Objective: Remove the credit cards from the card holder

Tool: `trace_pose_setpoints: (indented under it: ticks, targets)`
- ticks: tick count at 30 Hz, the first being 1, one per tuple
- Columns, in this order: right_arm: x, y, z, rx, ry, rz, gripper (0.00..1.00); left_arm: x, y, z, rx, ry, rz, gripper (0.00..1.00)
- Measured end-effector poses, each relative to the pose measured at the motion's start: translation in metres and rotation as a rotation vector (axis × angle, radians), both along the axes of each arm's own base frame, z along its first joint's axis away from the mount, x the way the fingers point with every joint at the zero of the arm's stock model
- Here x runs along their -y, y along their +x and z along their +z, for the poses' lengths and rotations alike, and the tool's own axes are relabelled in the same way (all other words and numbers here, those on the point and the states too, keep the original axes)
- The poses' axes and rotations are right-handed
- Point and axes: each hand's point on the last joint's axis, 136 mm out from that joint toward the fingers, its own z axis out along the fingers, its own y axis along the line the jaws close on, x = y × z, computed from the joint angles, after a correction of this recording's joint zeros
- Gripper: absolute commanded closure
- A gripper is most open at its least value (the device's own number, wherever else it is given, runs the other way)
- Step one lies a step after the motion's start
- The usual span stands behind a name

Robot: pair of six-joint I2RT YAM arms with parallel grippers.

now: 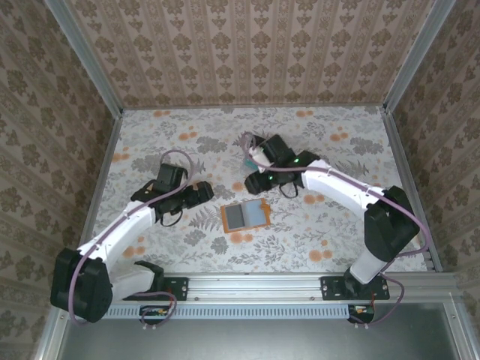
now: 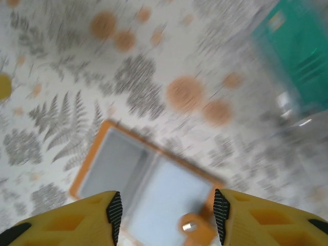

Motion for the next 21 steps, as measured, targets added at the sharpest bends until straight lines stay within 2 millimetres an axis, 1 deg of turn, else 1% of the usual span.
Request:
trace_pose_setpoints:
  ticks: [3, 5, 6, 8, 11, 14, 18, 21]
  targets:
    - [-0.016, -0.035, -0.022, -0.062, -0.032, 0.015, 0.36, -0.009, -0.003, -0.003, -0.003, 0.002, 0.028, 0.0]
    - [-0.022, -0.053, -0.033, -0.086, -0.055, 0.011, 0.34, -0.013, -0.004, -0.004, -0.001, 0.004, 0.043, 0.0]
    - [-0.025, -0.061, -0.038, -0.095, -0.064, 0.006, 0.33, -0.015, -0.005, -0.004, 0.002, 0.004, 0.049, 0.0]
    - [-0.03, -0.07, -0.042, -0.104, -0.077, -0.012, 0.31, -0.02, -0.006, -0.004, 0.004, 0.004, 0.061, 0.0]
    - [-0.036, -0.072, -0.05, -0.116, -0.087, -0.052, 0.31, -0.024, -0.007, -0.003, 0.003, 0.005, 0.074, 0.0]
    - [-0.037, -0.071, -0.066, -0.155, -0.109, -0.096, 0.31, -0.026, -0.007, -0.004, -0.002, 0.005, 0.08, 0.0]
    - [-0.036, -0.071, -0.089, -0.204, -0.149, -0.145, 0.32, -0.023, -0.008, -0.004, -0.008, -0.006, 0.07, 0.0]
    - [-0.034, -0.07, -0.1, -0.223, -0.171, -0.172, 0.34, -0.02, -0.01, -0.004, -0.017, -0.021, 0.059, 0.0]
